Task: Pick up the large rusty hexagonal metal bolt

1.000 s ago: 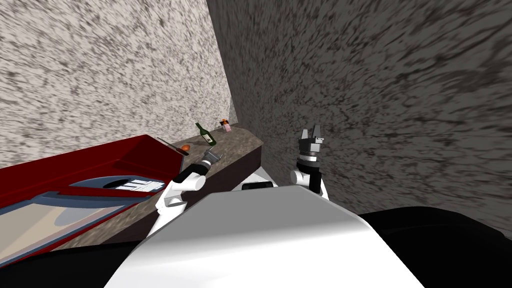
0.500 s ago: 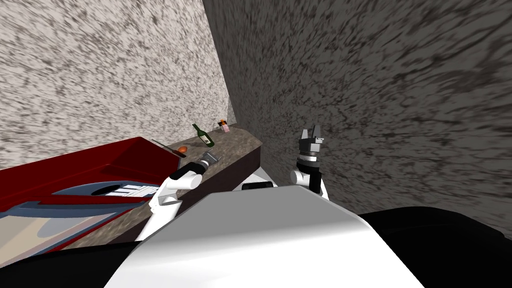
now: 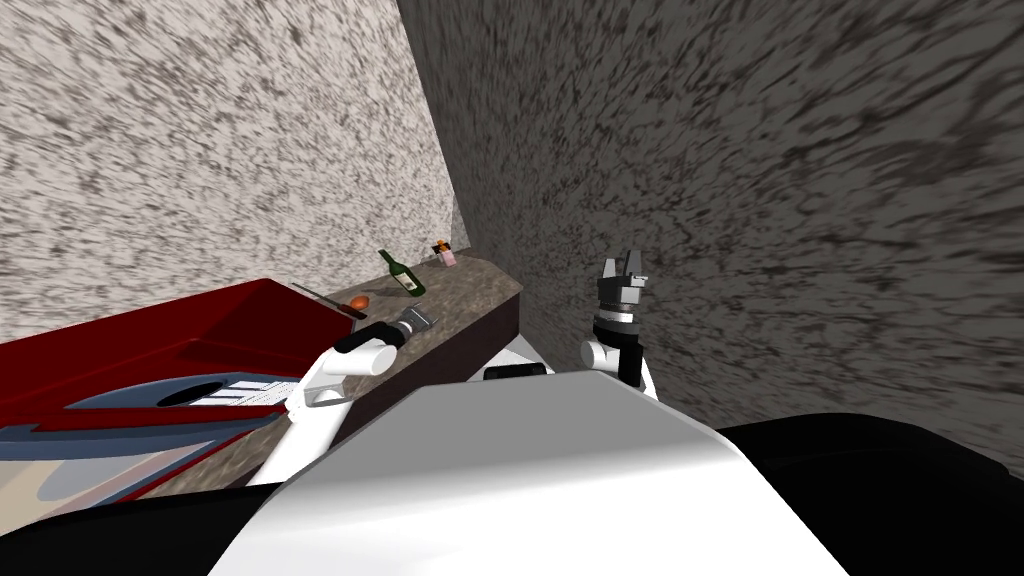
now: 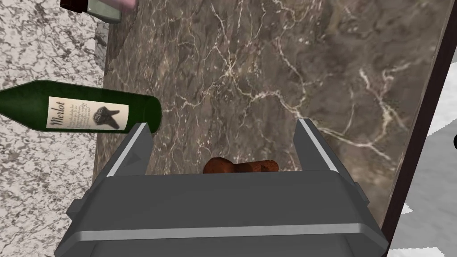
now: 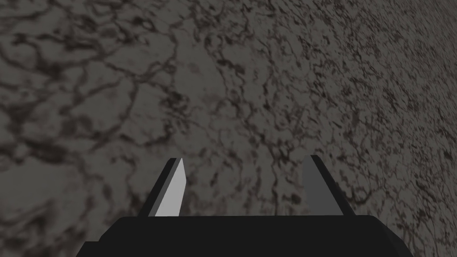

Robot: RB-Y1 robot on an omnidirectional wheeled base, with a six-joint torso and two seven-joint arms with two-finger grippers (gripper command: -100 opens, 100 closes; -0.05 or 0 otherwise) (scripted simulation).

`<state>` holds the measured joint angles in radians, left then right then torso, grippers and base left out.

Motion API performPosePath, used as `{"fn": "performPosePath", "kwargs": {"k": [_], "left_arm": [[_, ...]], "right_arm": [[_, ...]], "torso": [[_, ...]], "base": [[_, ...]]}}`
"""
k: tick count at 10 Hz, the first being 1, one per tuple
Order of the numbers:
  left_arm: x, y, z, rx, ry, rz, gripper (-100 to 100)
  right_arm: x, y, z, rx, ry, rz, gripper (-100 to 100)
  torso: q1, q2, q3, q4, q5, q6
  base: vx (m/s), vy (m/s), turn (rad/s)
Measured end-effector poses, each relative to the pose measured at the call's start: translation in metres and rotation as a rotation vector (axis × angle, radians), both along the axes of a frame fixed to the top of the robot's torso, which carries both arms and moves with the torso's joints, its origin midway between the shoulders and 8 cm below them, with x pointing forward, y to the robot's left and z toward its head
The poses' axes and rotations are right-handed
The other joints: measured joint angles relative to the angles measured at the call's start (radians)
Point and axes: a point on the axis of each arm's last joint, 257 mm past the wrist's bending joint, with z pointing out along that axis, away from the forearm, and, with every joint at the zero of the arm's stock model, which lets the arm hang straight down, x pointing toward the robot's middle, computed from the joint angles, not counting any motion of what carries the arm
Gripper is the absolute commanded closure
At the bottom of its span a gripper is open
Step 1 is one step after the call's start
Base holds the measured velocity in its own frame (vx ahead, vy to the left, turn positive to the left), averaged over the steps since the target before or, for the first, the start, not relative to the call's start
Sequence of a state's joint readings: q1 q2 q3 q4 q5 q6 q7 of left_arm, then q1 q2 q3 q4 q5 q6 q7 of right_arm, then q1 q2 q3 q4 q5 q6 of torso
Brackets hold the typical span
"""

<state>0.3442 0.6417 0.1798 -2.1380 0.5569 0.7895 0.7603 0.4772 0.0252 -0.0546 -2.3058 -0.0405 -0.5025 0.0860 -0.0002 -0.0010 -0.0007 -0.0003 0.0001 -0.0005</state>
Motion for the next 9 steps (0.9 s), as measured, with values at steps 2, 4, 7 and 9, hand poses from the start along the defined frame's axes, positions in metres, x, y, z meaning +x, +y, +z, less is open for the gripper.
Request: {"fn": "performPosePath", "kwargs": {"k": [2,4,7,9], "left_arm": [[-0.006,0.007,-0.006,-0.012,0.048,0.020,-100],[-0.009,0.016,-0.013,-0.024,0.099,0.043,-100],[-0.018,0.030,-0.018,-0.039,0.169,0.079,-100],[-0.024,0.039,-0.022,-0.048,0.214,0.104,-100]], "right_arm": [[0.000,0.000,0.000,0.000,0.000,0.000,0],[0.000,0.000,0.000,0.000,0.000,0.000,0],[0.000,0.000,0.000,0.000,0.000,0.000,0],[0.000,0.000,0.000,0.000,0.000,0.000,0]], "torso": [[0.000,0.000,0.000,0.000,0.000,0.000],[0.000,0.000,0.000,0.000,0.000,0.000],[0.000,0.000,0.000,0.000,0.000,0.000],[0.000,0.000,0.000,0.000,0.000,0.000]], "base": [[0.017,-0.001,-0.038],[0.016,-0.002,-0.038],[0.017,-0.001,-0.032],[0.019,-0.002,-0.062]]}}
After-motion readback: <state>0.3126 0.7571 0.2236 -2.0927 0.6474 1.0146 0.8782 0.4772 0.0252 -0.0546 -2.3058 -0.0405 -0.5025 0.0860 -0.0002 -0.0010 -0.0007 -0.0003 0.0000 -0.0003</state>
